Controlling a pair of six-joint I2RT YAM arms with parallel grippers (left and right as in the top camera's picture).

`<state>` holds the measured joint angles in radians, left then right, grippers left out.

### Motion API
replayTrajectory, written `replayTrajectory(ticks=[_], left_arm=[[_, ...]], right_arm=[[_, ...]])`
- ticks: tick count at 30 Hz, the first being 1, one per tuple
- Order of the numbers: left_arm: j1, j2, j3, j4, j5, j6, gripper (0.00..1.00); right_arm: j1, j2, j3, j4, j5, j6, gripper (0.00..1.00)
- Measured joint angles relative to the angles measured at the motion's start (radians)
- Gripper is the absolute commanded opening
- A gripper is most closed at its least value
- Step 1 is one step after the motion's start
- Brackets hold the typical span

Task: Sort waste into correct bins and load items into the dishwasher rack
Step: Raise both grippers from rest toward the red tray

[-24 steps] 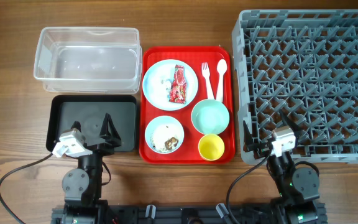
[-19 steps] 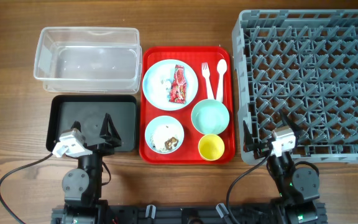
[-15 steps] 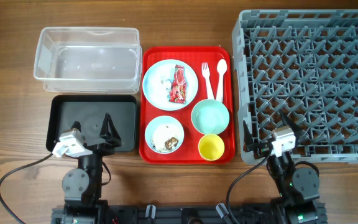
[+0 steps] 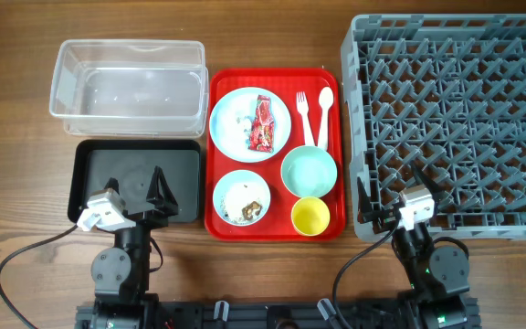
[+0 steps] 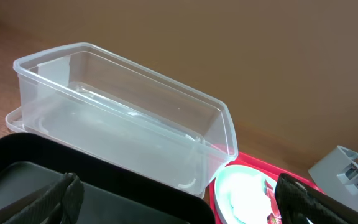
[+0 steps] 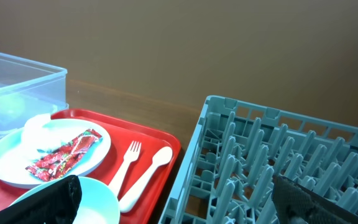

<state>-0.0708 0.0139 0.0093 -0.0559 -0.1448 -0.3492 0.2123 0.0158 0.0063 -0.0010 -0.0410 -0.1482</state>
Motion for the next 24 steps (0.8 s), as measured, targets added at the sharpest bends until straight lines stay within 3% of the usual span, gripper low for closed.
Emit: replayTrajectory(ticks=[11,15,20,24], left_arm=[[0.0,0.0,0.0,-0.001,0.013,0.0,1.0],[0.0,0.0,-0.002,0.032,0.186,-0.001,1.0],[0.0,-0.001,0.002,0.282,0.373,-0.042,1.0],[0.0,0.007,0.056,0.263,0.457,-0.076,1.0]], right_arm=[[0.0,0.0,0.0,0.018,-0.011,0.001,1.0],[0.0,0.002,0.0,0.013,-0.076,0.152,1.0],[0.0,0.006,0.016,0.047,-0.167,0.372,1.0],[0.0,0.041,0.21,-0.081,-0.187,0.392,1.0]])
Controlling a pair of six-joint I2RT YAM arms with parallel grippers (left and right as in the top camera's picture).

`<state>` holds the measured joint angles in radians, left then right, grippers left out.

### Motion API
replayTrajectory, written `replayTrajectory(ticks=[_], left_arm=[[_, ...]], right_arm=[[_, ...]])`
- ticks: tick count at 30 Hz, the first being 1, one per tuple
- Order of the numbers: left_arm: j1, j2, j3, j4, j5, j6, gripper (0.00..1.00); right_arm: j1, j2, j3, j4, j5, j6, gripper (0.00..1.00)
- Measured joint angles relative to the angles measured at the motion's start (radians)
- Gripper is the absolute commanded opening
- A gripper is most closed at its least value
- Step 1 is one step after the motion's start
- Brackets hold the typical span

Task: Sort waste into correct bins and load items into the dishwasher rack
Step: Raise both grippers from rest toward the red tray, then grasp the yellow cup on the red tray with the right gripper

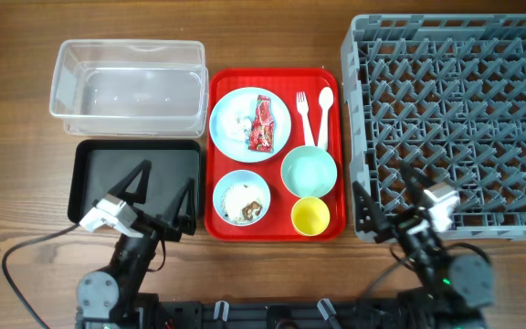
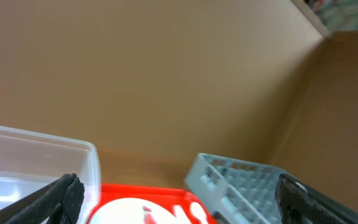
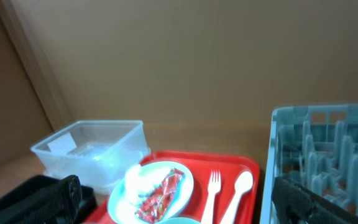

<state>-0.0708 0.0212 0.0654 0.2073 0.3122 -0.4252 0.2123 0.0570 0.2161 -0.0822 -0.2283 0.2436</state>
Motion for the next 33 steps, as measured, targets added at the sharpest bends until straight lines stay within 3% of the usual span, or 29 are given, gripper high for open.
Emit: replayTrajectory(ticks=[5,9,12,14,17,20,24,28,33], left_arm=[[0.0,0.199,0.304,-0.243,0.062,-0.017,1.0],[0.0,0.493,0.653,-0.598,0.102,-0.024,1.0],[0.0,0.769,0.905,-0.871,0.129,-0.002,1.0],[-0.005,0.895,1.004,-0.96,0.166,0.0,1.0],[-0.01,1.032,1.065,-0.971,0.319,-0.003,1.0],[-0.094,1.118,1.072,-1.04,0.375,0.018,1.0],[-0.311,1.248,1.075,-1.112,0.233,0.039,0.94],[-0.59,1.428,1.077,-1.093,0.021,0.057,0.78],[-0.739,1.569,1.077,-1.089,-0.06,0.062,0.71]], right_arm=[[0.0,0.235,0.44,-0.319,0.008,-0.05,1.0],[0.0,0.557,0.76,-0.645,0.008,-0.066,1.0],[-0.001,0.8,0.933,-0.765,-0.046,-0.07,1.0],[-0.001,0.912,0.991,-0.78,-0.134,-0.072,1.0],[-0.002,1.003,1.01,-0.778,-0.249,-0.072,1.0],[-0.003,1.006,1.014,-0.794,-0.164,0.064,1.0],[-0.026,0.972,1.014,-0.829,-0.034,0.204,1.0],[-0.047,0.902,1.017,-0.899,0.075,0.253,1.0],[-0.047,0.879,1.019,-0.98,0.158,0.265,0.99]])
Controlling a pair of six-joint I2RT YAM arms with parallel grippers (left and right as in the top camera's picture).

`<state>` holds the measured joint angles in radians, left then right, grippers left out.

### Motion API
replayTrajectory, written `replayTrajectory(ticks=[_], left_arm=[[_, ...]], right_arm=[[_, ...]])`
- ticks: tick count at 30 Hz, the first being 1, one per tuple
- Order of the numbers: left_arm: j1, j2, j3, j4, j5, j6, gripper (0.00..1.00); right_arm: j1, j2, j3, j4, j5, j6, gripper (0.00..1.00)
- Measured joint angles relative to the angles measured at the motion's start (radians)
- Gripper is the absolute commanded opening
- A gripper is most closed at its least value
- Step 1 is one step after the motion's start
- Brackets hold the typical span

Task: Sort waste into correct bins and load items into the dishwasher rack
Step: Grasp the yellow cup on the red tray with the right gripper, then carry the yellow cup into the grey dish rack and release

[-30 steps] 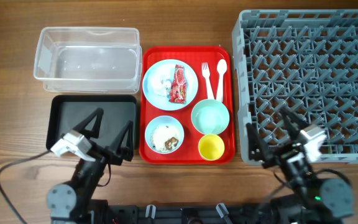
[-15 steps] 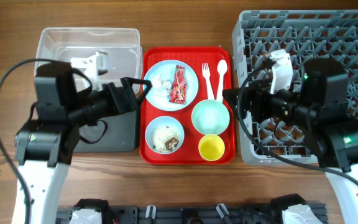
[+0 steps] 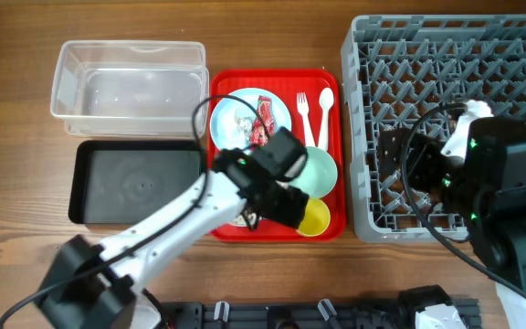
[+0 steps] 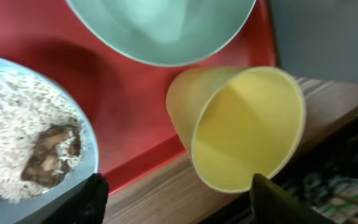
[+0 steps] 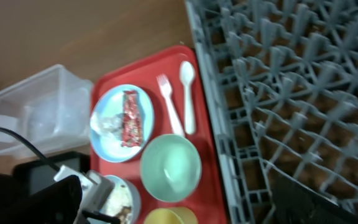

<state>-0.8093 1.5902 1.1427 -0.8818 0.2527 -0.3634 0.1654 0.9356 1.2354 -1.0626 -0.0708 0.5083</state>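
A red tray (image 3: 331, 215) carries a yellow cup (image 3: 310, 217), a mint bowl (image 3: 313, 169), a blue bowl of rice leftovers (image 4: 23, 143), a plate (image 3: 236, 108) with a red wrapper (image 3: 262, 122) and white tissue, plus a white fork (image 3: 304, 114) and spoon (image 3: 323, 111). My left gripper (image 3: 272, 208) hovers open low over the tray's front. In its wrist view the cup (image 4: 247, 130) lies near the right finger and touches nothing. My right gripper (image 3: 407, 163) stands open and empty above the grey dishwasher rack (image 3: 455, 55).
A clear plastic bin (image 3: 128, 87) stands at the back left, with a black bin (image 3: 135, 181) in front of it. The left arm crosses the tray's front left corner. The rack's near wall (image 5: 229, 155) borders the tray's right edge.
The left arm has gone from the table's front edge to low over the yellow cup and rice bowl. The right arm now stands higher over the rack's left part, looking down on the tray.
Both arms were folded at the front edge, the left by the black bin and the right at the rack's front, jaws open. Then both wrist views tilted upward. Now the left gripper is over the tray's front and the right above the rack. No item has moved.
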Motion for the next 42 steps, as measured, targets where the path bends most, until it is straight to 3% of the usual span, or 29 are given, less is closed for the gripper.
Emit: replayTrajectory(ticks=[2,3,5,6,13,17,20,23,27,31,35,37,38,39,42], left_arm=[[-0.038,0.035,0.0,0.008,-0.034,0.0,0.62],[-0.05,0.05,0.0,0.021,-0.048,0.003,0.51],[-0.061,0.077,0.0,0.059,-0.066,0.003,0.15],[-0.061,0.082,0.0,0.064,-0.071,0.004,0.04],[-0.045,0.085,0.0,0.054,-0.086,0.007,0.04],[0.035,0.053,0.011,-0.022,0.025,0.01,0.04],[0.164,-0.054,0.045,-0.047,0.164,0.032,0.04],[0.359,-0.183,0.075,0.029,0.365,0.045,0.04],[0.592,-0.248,0.088,0.135,0.736,0.048,0.04],[0.641,-0.246,0.088,0.16,1.054,0.048,0.04],[0.641,-0.246,0.088,0.168,1.175,0.048,0.04],[0.641,-0.246,0.088,0.169,1.203,0.048,0.04],[0.641,-0.246,0.088,0.169,1.213,0.048,0.04],[0.641,-0.246,0.088,0.169,1.223,0.048,0.04],[0.642,-0.246,0.088,0.169,1.242,0.052,0.04]], right_arm=[[0.0,0.0,0.0,-0.007,0.018,0.001,1.0],[0.0,0.0,0.0,-0.006,0.024,0.002,0.99],[0.0,0.0,0.0,-0.006,0.028,0.004,1.0],[0.0,0.0,0.0,-0.006,0.029,0.004,1.0],[0.0,0.0,0.0,-0.003,0.031,0.003,1.0],[0.0,0.0,0.0,-0.002,0.031,-0.002,1.0],[-0.002,0.0,0.0,0.033,-0.023,-0.086,0.99],[-0.004,0.001,0.001,0.122,-0.278,-0.288,0.98],[-0.002,0.018,0.002,0.209,-0.547,-0.387,0.92],[0.056,0.121,0.005,0.272,-0.817,-0.452,0.86],[0.119,0.187,0.005,0.411,-0.983,-0.471,0.85],[0.143,0.196,0.005,0.467,-1.027,-0.467,0.75],[0.15,0.197,0.005,0.488,-1.045,-0.461,0.62],[0.153,0.197,0.005,0.507,-1.055,-0.453,0.55],[0.152,0.197,0.005,0.51,-1.068,-0.431,0.55]])
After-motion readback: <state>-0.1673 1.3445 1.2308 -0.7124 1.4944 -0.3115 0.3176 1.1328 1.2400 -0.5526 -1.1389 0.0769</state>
